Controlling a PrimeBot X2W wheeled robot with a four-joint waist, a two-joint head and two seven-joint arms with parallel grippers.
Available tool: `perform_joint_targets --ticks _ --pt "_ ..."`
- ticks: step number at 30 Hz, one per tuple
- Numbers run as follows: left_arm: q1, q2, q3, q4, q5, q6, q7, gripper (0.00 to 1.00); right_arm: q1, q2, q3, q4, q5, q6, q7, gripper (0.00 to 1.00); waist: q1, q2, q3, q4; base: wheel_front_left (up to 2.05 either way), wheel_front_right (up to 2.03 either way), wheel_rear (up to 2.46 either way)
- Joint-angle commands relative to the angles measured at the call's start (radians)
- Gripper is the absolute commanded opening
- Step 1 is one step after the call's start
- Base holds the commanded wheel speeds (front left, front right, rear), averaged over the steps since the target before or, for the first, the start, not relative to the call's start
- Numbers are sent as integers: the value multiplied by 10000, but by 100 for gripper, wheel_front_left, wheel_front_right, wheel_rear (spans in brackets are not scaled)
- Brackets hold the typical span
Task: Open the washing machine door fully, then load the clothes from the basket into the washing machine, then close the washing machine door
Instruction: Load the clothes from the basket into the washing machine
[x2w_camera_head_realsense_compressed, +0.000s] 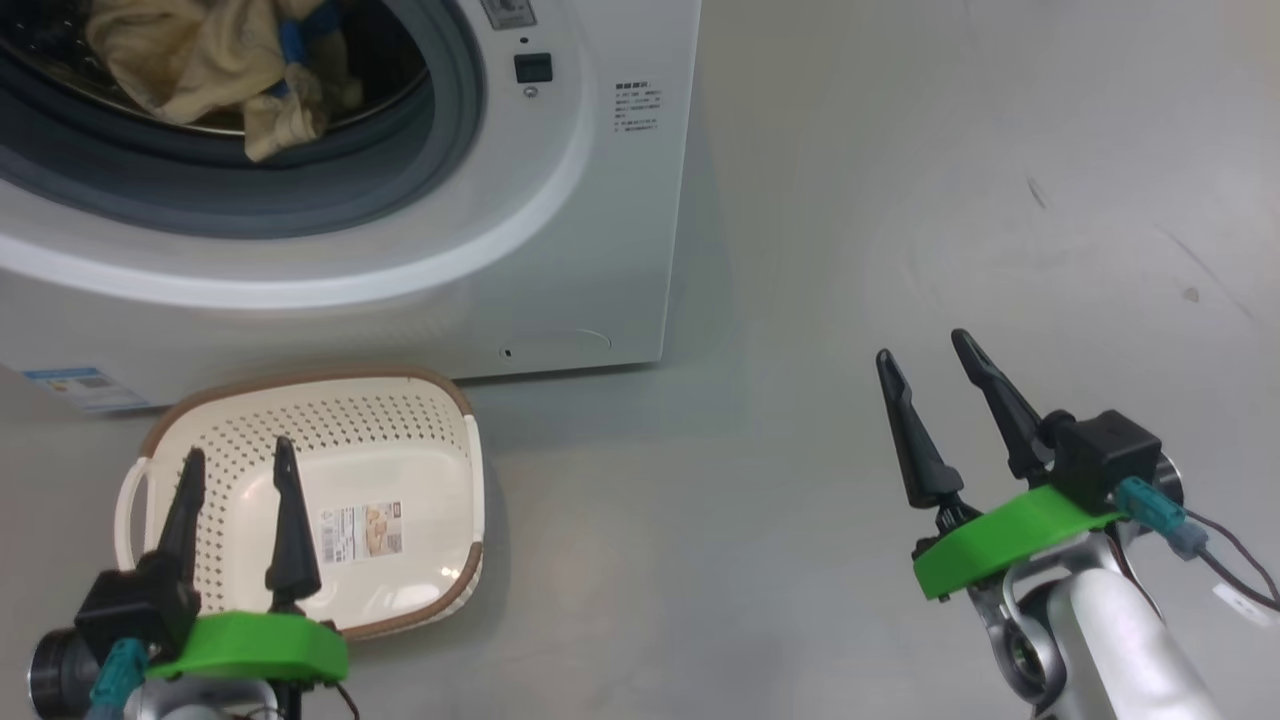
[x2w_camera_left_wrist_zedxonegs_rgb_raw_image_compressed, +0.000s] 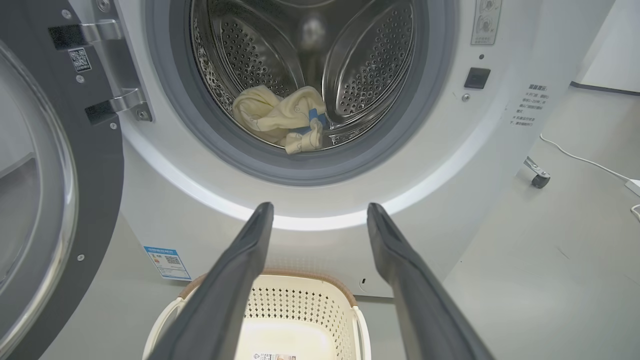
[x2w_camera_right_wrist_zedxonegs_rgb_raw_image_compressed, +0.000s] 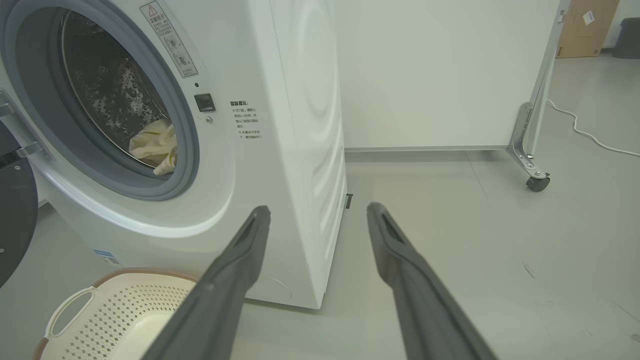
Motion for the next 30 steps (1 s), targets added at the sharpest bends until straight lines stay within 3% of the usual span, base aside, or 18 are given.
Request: perform_joint_targets --ticks 1,11,30 --pt "39 113 353 -387 180 918 -66 100 89 -43 146 -356 -81 -2 91 100 0 -1 -357 139 0 0 0" --pt "1201 34 241 -828 234 1300 28 100 679 -43 134 -638 -160 -2 432 100 0 -1 -1056 359 0 0 0" --pt "1333 100 245 -1195 279 1643 162 100 801 -49 152 -939 -177 -2 639 100 0 -1 -1123 448 0 0 0"
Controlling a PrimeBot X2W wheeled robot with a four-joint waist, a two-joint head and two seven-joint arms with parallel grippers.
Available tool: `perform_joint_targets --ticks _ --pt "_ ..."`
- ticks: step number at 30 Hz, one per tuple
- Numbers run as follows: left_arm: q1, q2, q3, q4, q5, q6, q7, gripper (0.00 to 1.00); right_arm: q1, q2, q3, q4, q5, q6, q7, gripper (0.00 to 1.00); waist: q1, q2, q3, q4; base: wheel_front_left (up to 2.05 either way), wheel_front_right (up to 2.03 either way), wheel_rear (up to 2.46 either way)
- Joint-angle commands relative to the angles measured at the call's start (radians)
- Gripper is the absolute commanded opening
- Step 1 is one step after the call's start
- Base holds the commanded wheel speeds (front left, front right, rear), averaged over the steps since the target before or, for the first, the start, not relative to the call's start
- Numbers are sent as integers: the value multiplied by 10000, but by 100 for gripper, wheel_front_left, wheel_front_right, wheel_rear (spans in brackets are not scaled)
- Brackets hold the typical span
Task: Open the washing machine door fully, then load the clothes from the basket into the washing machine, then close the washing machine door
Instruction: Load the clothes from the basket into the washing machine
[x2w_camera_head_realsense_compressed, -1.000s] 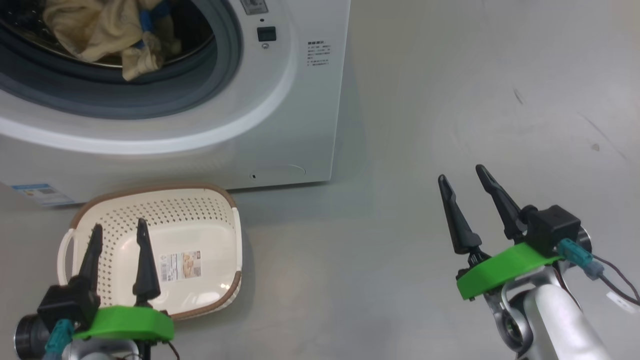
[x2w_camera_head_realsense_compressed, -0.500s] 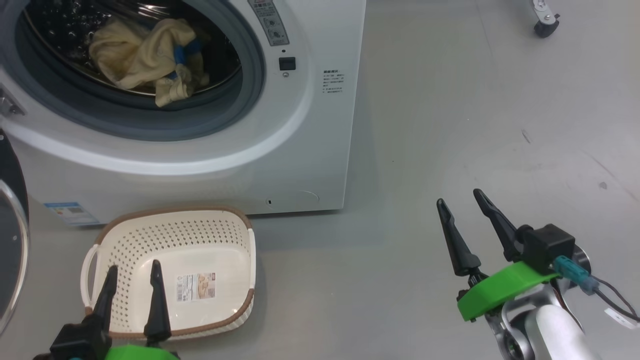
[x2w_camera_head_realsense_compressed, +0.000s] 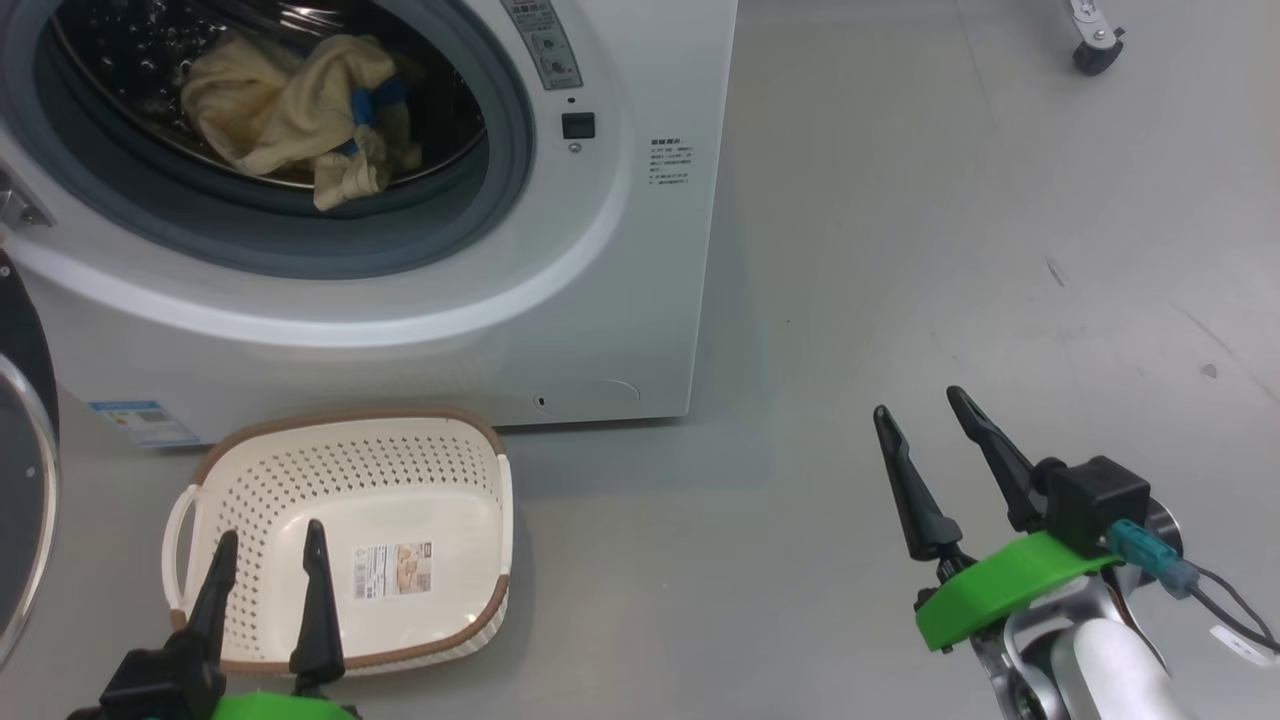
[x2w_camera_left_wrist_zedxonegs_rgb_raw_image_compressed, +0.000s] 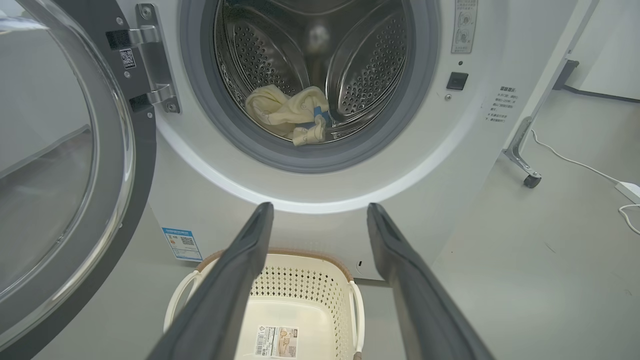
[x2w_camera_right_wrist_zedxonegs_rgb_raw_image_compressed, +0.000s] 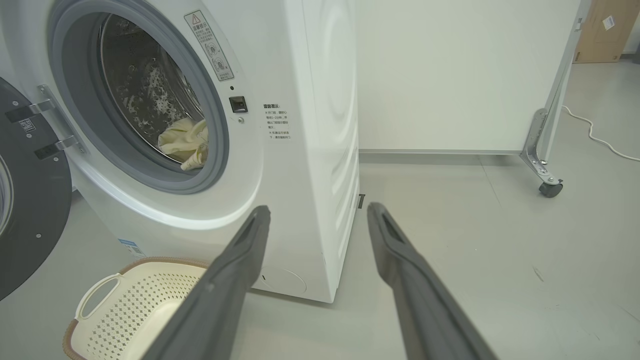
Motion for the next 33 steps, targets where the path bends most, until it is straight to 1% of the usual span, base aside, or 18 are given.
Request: perform_joint_targets --ticks 1,10,17,18,21,25,26,29,33 --pt "-351 190 381 -353 126 1632 -22 100 -249 -51 182 -383 -52 -2 28 100 1 -1 7 -13 0 0 0" --pt "-618 277 361 -315 101 1650 158 100 -293 -51 233 -351 -21 -2 2 100 1 -1 49 -102 0 0 0" --pt "-1856 709 419 54 -214 1199 1075 100 -515 -49 369 -382 70 -2 -67 100 1 -1 462 -412 0 0 0" --pt "-2332 842 461 274 -297 1047 1281 100 -604 -48 412 -376 121 -2 -122 100 1 -1 647 -539 0 0 0" --pt "-3121 1077 514 732 -417 780 1617 100 -785 -47 495 -335 242 -2 -244 100 1 -1 988 -772 0 0 0" --pt "-4279 1484 522 1508 -533 318 2118 100 -1079 -47 595 -232 448 -2 -457 100 1 -1 1522 -1092 0 0 0" --pt "-4279 1484 522 1508 -533 318 2118 100 -1079 -47 595 -232 448 -2 -457 100 1 -1 1522 -1092 0 0 0" --pt "-5151 1743 536 2163 -734 -68 2621 100 -1323 -46 688 -152 587 -2 -616 100 1 -1 2010 -1318 0 0 0" --pt "-6394 2241 614 2873 -875 -556 3138 100 -1723 -46 850 -49 814 -2 -814 100 1 -1 2771 -1654 0 0 0"
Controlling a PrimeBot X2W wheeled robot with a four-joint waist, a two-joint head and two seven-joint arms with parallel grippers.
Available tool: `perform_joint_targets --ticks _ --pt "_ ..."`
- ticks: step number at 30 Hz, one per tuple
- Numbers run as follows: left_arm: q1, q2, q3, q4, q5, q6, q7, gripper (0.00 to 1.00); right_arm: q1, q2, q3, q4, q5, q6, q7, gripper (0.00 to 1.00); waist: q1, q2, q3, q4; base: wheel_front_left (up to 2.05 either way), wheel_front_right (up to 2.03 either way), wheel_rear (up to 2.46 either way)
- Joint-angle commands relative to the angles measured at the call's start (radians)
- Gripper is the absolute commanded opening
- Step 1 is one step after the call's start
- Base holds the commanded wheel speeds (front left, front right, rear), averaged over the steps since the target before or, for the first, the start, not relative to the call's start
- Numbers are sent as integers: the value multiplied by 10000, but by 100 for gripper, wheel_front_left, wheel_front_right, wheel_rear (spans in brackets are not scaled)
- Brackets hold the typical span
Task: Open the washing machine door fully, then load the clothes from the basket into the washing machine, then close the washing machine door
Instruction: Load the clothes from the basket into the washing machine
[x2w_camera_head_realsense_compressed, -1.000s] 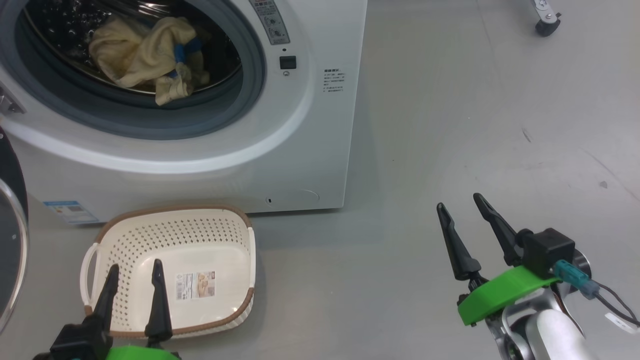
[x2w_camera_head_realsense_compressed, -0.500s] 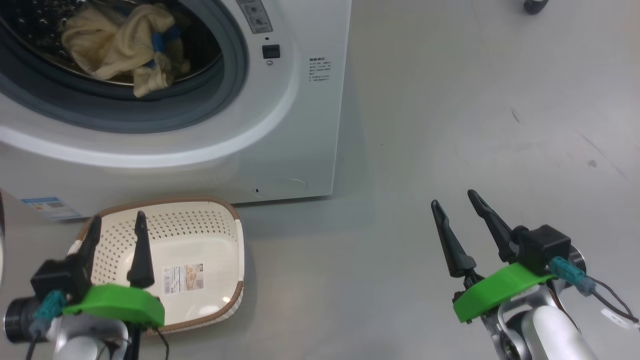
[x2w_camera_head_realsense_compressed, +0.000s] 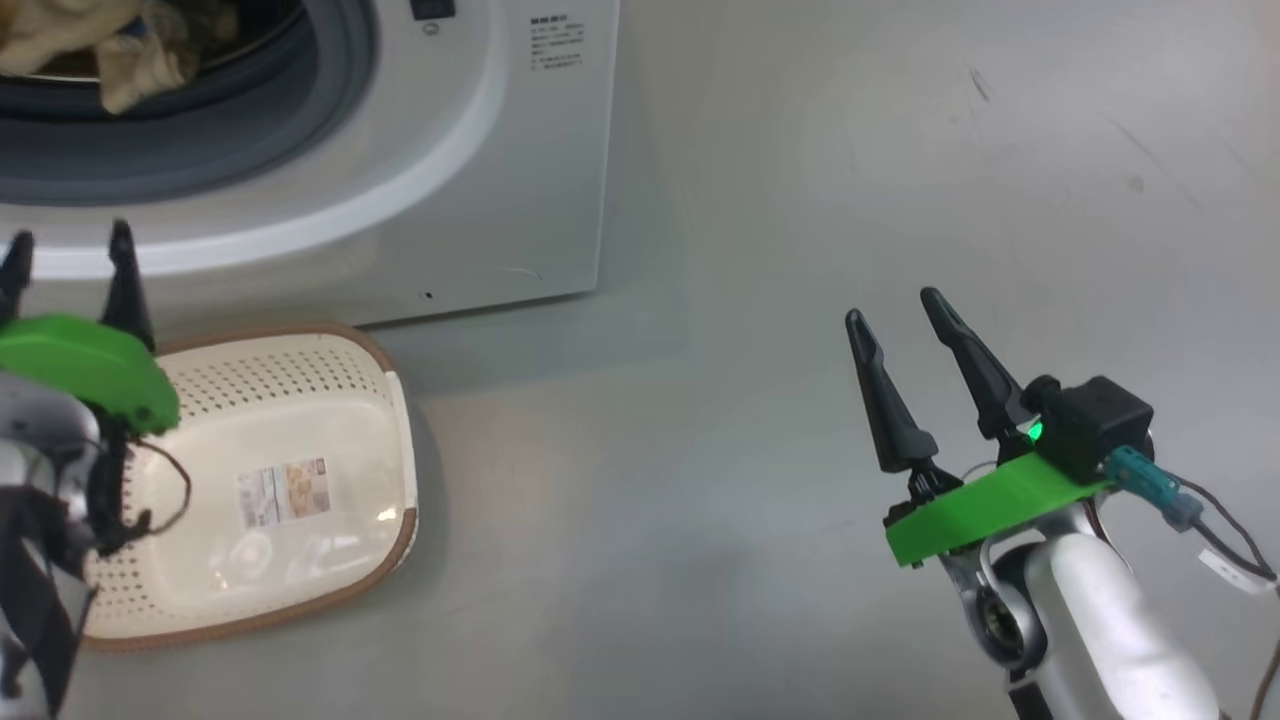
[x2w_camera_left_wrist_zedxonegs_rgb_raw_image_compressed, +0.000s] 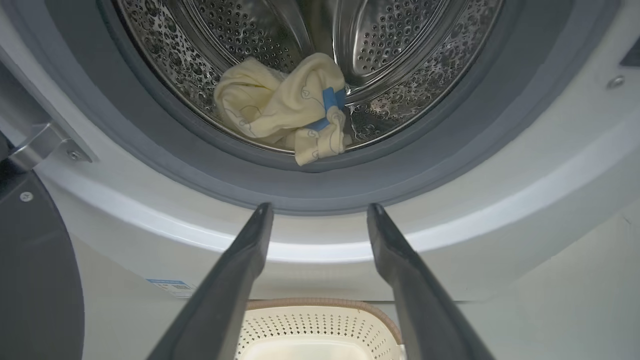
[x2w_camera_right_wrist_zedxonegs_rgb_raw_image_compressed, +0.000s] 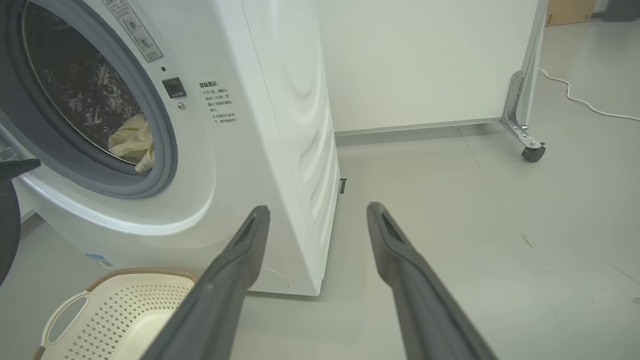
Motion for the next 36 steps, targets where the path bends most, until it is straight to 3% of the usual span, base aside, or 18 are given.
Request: perform_joint_targets --ticks 1,13,26,36 --pt "-751 634 519 -152 -59 -119 147 100 -391 -46 208 -247 112 -2 -187 100 0 1 713 -406 0 0 0" --pt "-4261 2101 569 961 -300 -1321 2044 100 -1416 -46 475 -383 867 -2 -378 100 0 1 2854 -1037 0 0 0" --pt "-6704 3668 -112 1327 469 -2191 3810 100 -1756 -45 838 -688 1549 -2 -382 100 0 1 3998 -1730 0 0 0" --pt "-8063 4026 -976 1510 1209 -2692 4774 100 -1892 -45 1007 -759 1721 -2 -382 100 0 1 4511 -1865 0 0 0"
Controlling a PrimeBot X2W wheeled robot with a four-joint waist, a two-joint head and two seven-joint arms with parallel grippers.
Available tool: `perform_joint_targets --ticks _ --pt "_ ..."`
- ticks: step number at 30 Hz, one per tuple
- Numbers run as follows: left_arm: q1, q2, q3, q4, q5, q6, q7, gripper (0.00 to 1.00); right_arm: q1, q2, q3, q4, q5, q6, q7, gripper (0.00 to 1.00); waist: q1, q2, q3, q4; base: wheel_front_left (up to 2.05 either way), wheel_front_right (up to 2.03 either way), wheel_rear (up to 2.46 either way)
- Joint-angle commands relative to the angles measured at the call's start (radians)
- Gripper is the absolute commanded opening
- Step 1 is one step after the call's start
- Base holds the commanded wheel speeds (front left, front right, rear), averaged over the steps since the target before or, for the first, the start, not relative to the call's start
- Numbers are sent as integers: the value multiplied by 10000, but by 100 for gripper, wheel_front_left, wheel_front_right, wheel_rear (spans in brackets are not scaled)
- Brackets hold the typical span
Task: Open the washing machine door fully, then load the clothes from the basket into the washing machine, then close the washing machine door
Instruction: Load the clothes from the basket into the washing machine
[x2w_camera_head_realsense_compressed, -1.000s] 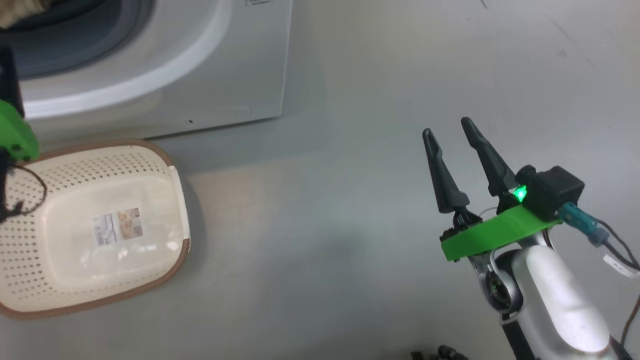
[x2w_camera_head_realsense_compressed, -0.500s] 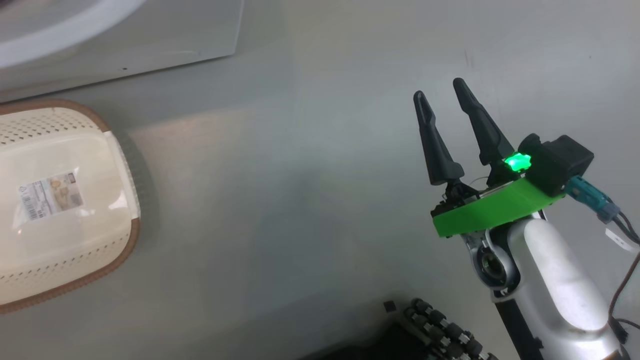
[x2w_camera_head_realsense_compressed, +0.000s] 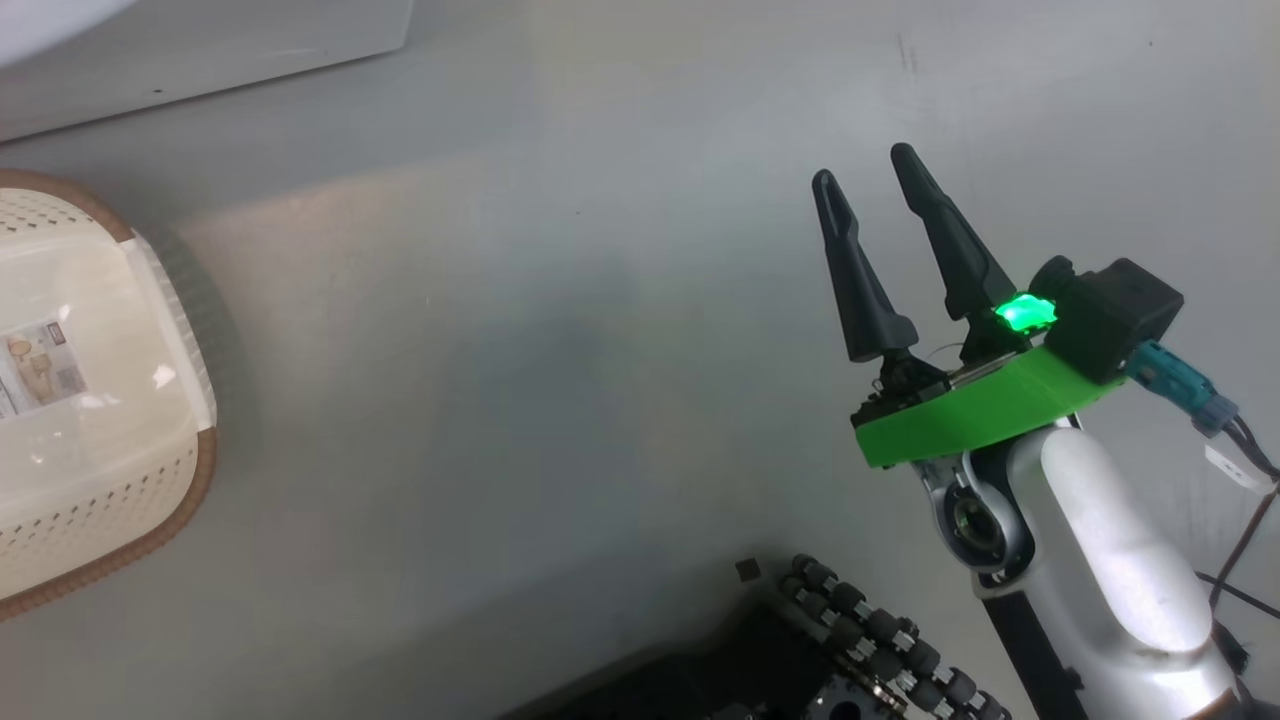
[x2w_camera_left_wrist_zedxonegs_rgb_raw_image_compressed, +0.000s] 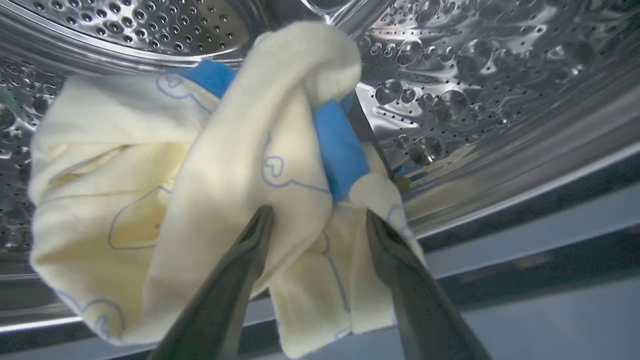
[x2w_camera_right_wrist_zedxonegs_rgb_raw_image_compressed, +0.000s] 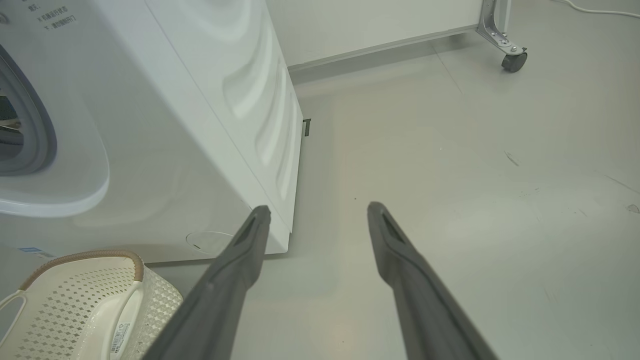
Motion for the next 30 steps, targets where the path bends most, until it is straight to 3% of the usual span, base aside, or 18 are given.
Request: perform_joint_targets --ticks 1,9,10,11,12,18,30 --pt "-341 645 297 -227 26 -17 124 100 42 -47 139 -299 91 -2 -94 100 -1 0 40 -15 0 0 0" --pt "-1405 410 121 494 -507 -99 2665 100 -57 -47 179 -281 95 -2 -95 100 -1 0 229 -61 0 0 0" --pt "-1497 387 94 563 -535 -77 2936 75 -63 -47 185 -279 106 -2 -95 100 -1 0 240 -66 0 0 0" --pt "-1583 379 62 585 -538 -69 3117 30 -72 -47 191 -281 120 -2 -95 100 -1 0 254 -71 0 0 0" --pt "-1661 355 70 607 -581 -47 3252 0 -82 -47 195 -286 134 -2 -95 100 -1 0 267 -77 0 0 0" --pt "-2060 459 -110 423 -353 -68 3223 0 -164 -47 228 -353 214 -2 -95 100 -1 0 393 -127 0 0 0" --pt "-2969 797 -95 597 831 418 -754 0 -329 -47 483 -526 507 -2 -95 100 -1 0 844 -552 0 0 0"
